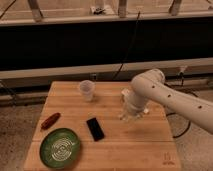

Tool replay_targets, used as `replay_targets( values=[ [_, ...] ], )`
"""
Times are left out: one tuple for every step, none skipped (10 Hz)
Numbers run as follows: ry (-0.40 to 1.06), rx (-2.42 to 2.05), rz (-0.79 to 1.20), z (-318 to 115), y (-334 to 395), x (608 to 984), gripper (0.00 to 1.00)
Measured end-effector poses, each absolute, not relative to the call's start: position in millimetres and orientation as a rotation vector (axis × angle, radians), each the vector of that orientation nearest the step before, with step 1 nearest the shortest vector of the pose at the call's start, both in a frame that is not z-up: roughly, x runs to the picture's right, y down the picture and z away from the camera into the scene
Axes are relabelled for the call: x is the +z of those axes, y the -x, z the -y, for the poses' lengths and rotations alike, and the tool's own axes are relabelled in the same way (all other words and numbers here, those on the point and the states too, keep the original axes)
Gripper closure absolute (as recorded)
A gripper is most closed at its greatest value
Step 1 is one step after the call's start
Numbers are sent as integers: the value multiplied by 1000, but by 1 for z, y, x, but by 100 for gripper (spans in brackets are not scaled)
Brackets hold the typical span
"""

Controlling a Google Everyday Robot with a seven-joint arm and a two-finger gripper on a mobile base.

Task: Place the white sponge in the ceramic cup

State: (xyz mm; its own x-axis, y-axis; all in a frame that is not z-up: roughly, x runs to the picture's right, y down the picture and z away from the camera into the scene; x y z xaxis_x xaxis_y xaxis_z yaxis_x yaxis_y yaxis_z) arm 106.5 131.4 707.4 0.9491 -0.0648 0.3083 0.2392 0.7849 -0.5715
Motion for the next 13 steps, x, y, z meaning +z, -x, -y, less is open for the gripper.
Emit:
replay_targets(
  values=[
    [644,-165,281,-126,-102,709,100],
    [641,-162,279,-123,-99,710,100],
    [638,-165,280,-121,-96,711,100],
    [633,-169,283,-118,-93,712,100],
    [625,-175,289,-110,-87,713,100],
    [616,-186,298,-97,-72,714,100],
    [607,-196,308,-86,-58,716,100],
    [602,-201,312,-81,-53,716,100],
    [600,-209,314,-75,-48,716,100],
    [595,-216,316,-72,-46,716,100],
    [588,-219,319,-68,-43,717,100],
    [573,-230,329,-57,-30,719,100],
    [563,-243,335,-48,-19,721,100]
  ],
)
